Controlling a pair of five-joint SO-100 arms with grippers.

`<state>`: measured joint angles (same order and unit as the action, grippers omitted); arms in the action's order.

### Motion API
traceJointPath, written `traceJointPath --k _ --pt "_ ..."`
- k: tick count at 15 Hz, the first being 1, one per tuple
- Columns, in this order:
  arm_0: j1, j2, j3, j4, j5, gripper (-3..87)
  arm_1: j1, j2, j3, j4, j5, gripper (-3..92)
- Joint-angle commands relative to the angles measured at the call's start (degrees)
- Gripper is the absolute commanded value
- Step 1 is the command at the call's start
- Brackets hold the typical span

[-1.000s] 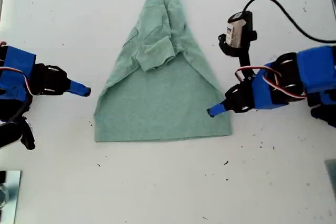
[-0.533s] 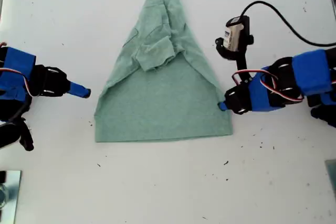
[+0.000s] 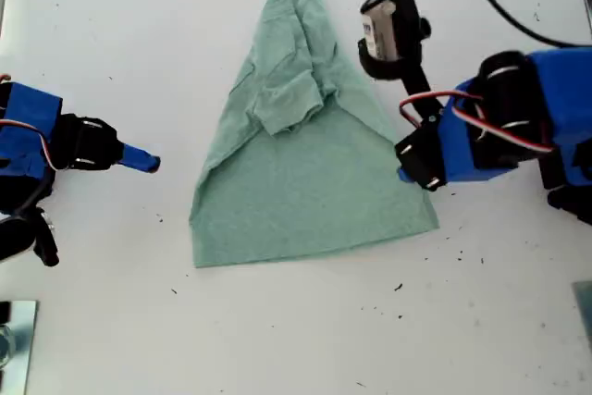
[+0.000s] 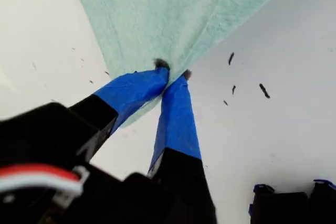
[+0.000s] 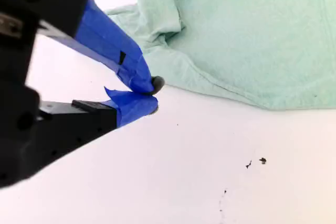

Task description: Fold t shirt

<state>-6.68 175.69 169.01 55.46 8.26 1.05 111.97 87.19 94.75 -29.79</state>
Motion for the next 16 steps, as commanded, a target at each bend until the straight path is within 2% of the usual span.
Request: traceJointPath --k 1,5,10,11,12,14,16 --pt "1.23 0.97 -0.70 -0.44 -0.79 -0.2 -0.35 1.49 -6.86 0.97 -0.44 0.5" --pt "1.32 1.49 -0.62 -0.44 -0.79 -0.2 0.35 -3.87 -4.13 -14.06 1.05 0.5" --pt "1.05 1.76 -0.44 -0.53 -0.35 -0.2 -1.93 -12.92 5.36 -43.95 7.82 2.7" --pt "1.05 1.76 -0.44 -0.53 -0.35 -0.2 -3.08 -15.21 8.61 -51.59 9.67 20.0" --pt "1.05 1.76 -0.44 -0.53 -0.35 -0.2 -4.39 -18.11 10.46 -56.60 11.95 29.0" --pt "1.05 1.85 -0.44 -0.62 -0.35 -0.2 -7.03 -22.24 10.46 -59.15 15.82 26.6" --pt "0.79 1.93 -0.44 -0.70 -0.09 -0.2 -8.35 -21.88 5.98 -58.62 14.59 22.1"
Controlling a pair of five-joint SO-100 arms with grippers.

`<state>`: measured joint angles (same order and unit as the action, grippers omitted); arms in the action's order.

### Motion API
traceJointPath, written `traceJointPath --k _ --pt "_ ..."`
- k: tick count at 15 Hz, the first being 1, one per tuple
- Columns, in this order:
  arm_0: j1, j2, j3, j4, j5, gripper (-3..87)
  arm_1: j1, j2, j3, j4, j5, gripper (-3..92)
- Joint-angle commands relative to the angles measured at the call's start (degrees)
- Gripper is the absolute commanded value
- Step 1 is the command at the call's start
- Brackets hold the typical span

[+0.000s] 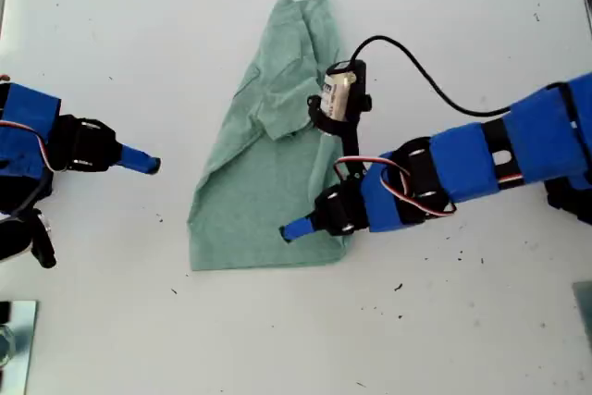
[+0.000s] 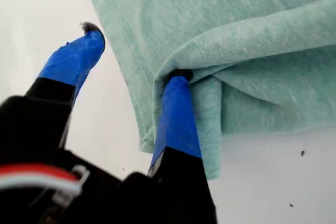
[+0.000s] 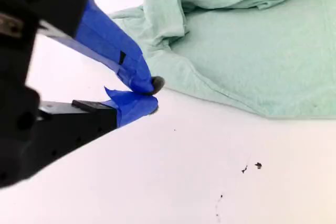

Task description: Fold t shirt

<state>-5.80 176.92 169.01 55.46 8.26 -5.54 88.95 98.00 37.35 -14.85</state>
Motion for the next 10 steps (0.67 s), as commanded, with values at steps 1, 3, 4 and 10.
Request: traceJointPath --k 1,3,4,10 --pt "-0.18 1.05 -0.44 -0.70 -0.09 -0.2 -1.67 1.23 -11.16 4.13 -1.93 21.2" --pt "-0.26 2.02 -0.26 -0.62 0.00 -0.2 0.44 1.49 -25.58 16.52 -6.94 21.3" --pt "-0.35 2.99 0.00 -0.53 0.00 -0.2 2.11 2.90 -30.06 19.78 -9.67 21.5" --pt "-0.35 4.57 0.18 -0.18 -0.09 -0.2 8.96 11.16 -19.25 25.75 -10.37 16.0"
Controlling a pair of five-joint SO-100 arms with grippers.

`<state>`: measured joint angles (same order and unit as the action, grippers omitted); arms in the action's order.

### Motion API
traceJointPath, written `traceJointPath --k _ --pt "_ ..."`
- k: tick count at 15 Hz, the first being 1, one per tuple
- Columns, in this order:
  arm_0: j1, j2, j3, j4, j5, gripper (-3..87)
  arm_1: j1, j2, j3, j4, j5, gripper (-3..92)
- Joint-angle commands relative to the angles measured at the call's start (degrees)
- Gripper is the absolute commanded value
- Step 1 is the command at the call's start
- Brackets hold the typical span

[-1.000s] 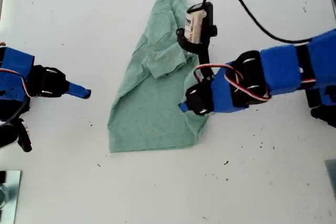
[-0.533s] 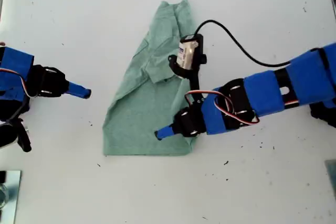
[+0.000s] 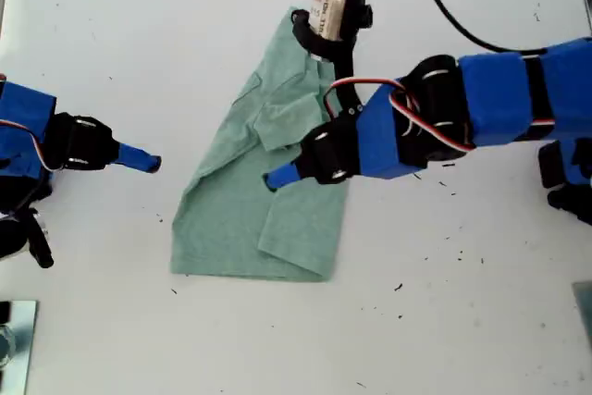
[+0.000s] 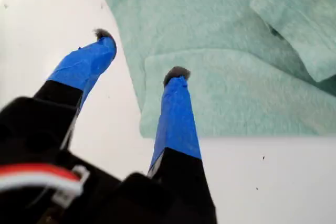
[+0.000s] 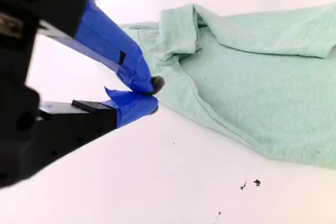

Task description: Fold t shirt

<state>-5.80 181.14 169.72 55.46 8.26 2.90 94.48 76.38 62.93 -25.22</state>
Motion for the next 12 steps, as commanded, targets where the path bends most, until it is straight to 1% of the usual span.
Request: traceJointPath --k 1,2,3,4,5,7,9,12 --pt "-0.35 0.35 -0.53 -0.18 -0.09 -0.2 1.32 8.88 7.91 0.18 0.18 11.7" --pt "-0.44 0.35 -0.44 -0.26 -0.09 -0.2 2.46 14.15 15.29 -0.70 -1.05 1.9" --pt "-0.44 0.35 -0.35 -0.26 -0.09 -0.2 3.87 21.62 24.43 -2.02 -3.78 0.5" --pt "-0.53 0.35 -0.35 -0.35 -0.09 -0.2 5.01 30.67 34.37 -2.99 -8.61 0.6" --pt "-0.53 0.35 -0.26 -0.35 -0.09 -0.2 7.47 40.69 45.97 -2.81 -11.43 1.0" --pt "-0.44 0.26 -0.09 -0.53 -0.18 -0.2 13.18 61.26 69.61 -3.43 -14.68 2.5" --pt "0.97 -0.70 0.09 -0.62 -0.88 -0.2 17.40 71.72 81.12 0.18 -15.21 2.5" --pt "10.02 -13.89 -7.03 0.97 -9.67 -0.3 20.04 87.71 93.34 2.90 -15.29 2.5"
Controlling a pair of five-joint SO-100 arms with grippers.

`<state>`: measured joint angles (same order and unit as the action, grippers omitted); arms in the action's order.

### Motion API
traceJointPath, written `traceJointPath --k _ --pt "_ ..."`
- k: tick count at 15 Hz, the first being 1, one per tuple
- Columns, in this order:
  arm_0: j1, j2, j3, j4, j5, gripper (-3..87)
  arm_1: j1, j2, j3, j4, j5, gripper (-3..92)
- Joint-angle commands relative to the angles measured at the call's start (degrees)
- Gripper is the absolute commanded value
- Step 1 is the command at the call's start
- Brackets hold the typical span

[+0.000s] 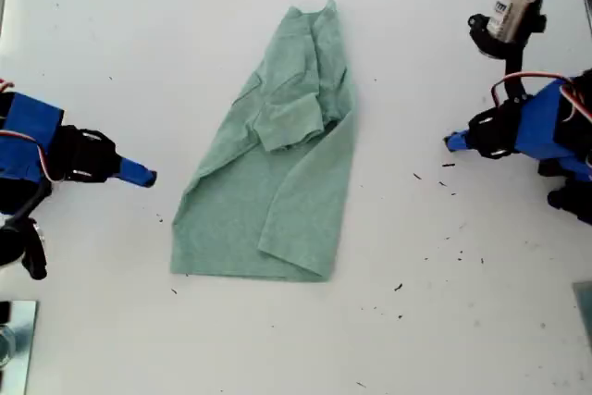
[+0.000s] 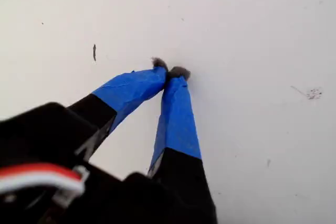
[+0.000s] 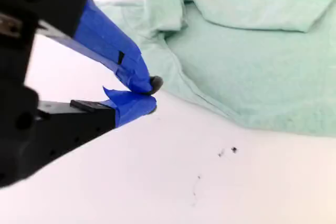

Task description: Fold t shirt

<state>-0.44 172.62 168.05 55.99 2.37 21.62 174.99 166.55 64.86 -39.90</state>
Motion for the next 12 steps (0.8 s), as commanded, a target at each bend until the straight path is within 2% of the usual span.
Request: traceJointPath --k 1,3,4,5,6,10,12 --pt "7.47 -11.34 -8.53 0.70 -5.80 -0.3 1.14 13.36 6.94 1.49 0.09 2.5" --pt "11.78 -22.85 -16.44 0.35 -7.29 -0.3 1.23 22.76 9.40 5.71 0.70 2.5" --pt "12.92 -28.83 -21.80 2.02 -7.73 2.9 1.85 23.38 9.67 6.77 1.05 2.5" --pt "13.27 -33.49 -26.37 3.60 -7.91 17.0 2.02 23.38 9.76 6.77 1.14 2.5" --pt "13.18 -36.56 -30.76 5.63 -7.56 25.7 2.37 23.38 9.84 6.77 1.14 2.5" --pt "11.69 -43.95 -46.23 17.05 -6.24 27.2 2.46 23.55 9.93 7.03 1.41 2.5" --pt "10.72 -45.53 -46.14 16.87 -5.54 27.0 2.46 24.08 10.02 7.38 1.41 2.5"
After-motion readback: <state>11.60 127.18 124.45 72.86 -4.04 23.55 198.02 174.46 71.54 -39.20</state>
